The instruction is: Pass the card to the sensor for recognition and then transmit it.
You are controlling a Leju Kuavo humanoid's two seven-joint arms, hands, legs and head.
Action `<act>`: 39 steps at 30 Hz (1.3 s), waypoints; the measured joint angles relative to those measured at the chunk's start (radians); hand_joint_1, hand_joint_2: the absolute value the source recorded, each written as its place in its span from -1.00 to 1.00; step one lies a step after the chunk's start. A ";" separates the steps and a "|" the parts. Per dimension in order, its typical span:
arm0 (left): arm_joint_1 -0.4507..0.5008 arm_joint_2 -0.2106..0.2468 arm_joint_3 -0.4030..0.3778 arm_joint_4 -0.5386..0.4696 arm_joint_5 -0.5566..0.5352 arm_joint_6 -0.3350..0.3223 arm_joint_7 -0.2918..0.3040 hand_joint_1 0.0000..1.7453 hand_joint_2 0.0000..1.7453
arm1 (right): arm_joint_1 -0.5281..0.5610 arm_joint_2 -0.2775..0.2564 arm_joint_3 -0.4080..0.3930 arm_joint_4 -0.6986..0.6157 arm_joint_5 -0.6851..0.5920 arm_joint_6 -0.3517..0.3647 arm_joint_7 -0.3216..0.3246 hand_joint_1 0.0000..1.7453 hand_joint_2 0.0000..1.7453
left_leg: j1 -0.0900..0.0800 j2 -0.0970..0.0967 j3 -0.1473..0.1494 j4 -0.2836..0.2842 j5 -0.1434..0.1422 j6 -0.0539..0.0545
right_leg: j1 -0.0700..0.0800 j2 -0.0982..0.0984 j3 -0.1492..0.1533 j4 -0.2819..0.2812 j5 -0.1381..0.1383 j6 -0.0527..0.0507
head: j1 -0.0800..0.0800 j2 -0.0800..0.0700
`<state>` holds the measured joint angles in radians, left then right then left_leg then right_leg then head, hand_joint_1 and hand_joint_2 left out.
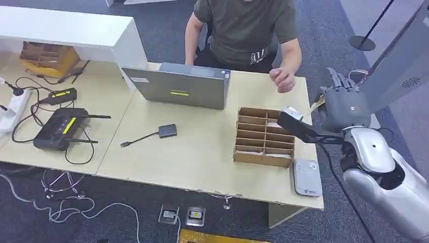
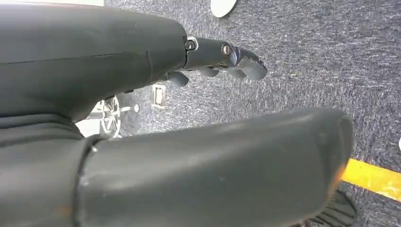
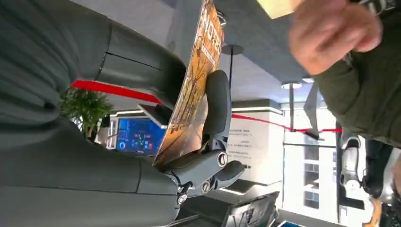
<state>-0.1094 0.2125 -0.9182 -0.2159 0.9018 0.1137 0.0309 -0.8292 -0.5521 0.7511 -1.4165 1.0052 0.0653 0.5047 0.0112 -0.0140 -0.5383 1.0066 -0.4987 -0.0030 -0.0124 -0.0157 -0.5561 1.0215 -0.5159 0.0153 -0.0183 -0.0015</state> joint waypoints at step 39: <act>0.000 0.009 -0.007 0.000 0.032 0.013 0.007 -1.00 -1.00 | -0.115 0.301 0.076 0.418 -0.248 -0.266 -0.156 -1.00 -1.00 | 0.000 0.000 0.000 0.000 0.000 0.000 | 0.000 0.001 -0.001 0.000 0.000 0.000 | 0.000 0.000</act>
<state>-0.1090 0.2213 -0.9251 -0.2159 0.9343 0.1270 0.0381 -0.9444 -0.2510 0.8267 -0.9983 0.7573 -0.2010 0.3487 0.0112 -0.0139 -0.5381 1.0069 -0.4986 -0.0032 -0.0123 -0.0149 -0.5572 1.0214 -0.5159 0.0152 -0.0179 -0.0015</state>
